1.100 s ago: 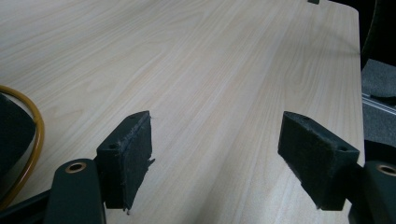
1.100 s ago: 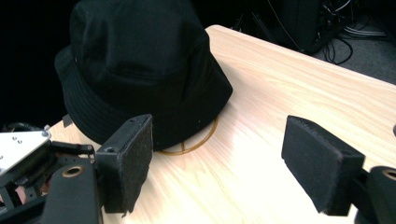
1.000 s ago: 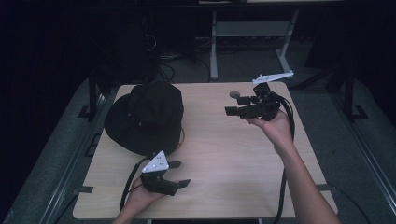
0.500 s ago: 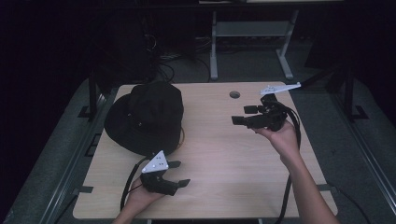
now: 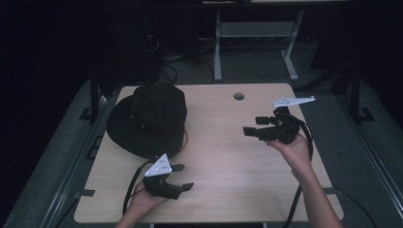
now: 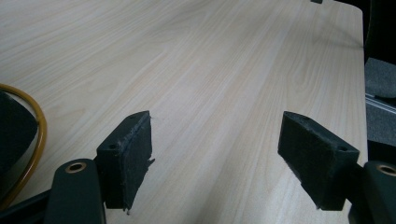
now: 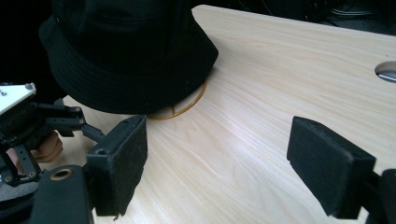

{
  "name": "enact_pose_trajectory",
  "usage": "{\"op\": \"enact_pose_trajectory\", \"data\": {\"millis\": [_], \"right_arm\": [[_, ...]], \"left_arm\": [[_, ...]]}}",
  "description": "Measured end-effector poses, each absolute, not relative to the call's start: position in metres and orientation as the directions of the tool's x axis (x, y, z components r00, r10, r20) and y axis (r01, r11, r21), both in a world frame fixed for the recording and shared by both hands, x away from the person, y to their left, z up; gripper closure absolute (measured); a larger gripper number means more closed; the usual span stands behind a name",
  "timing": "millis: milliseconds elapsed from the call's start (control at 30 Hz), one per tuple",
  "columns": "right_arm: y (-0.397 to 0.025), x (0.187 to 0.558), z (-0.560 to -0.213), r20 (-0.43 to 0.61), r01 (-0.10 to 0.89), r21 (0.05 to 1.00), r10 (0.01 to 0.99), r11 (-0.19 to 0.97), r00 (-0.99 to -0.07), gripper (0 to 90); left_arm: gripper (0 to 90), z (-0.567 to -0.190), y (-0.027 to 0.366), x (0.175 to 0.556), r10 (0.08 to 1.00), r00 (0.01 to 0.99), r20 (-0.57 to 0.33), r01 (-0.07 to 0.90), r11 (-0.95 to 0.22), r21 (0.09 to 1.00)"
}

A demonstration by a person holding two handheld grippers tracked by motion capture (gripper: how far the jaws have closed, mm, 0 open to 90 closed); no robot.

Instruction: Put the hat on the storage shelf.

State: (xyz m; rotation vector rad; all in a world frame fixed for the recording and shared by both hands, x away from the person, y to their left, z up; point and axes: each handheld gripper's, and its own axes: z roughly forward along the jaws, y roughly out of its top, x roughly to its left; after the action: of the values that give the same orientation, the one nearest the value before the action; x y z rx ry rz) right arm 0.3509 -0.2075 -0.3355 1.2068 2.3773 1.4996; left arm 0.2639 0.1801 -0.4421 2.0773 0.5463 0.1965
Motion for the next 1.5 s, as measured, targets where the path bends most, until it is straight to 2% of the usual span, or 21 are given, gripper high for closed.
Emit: {"op": "enact_pose_trajectory", "data": {"millis": [1500], "right_arm": [[-0.256,0.299,-0.406,0.402,0.637,0.761,0.678,0.126,-0.615,20.9]], "left_arm": [[20.7,-0.445,0.178,0.263,0.476,0.875,-0.091,0.332,-0.453,0.828]]}}
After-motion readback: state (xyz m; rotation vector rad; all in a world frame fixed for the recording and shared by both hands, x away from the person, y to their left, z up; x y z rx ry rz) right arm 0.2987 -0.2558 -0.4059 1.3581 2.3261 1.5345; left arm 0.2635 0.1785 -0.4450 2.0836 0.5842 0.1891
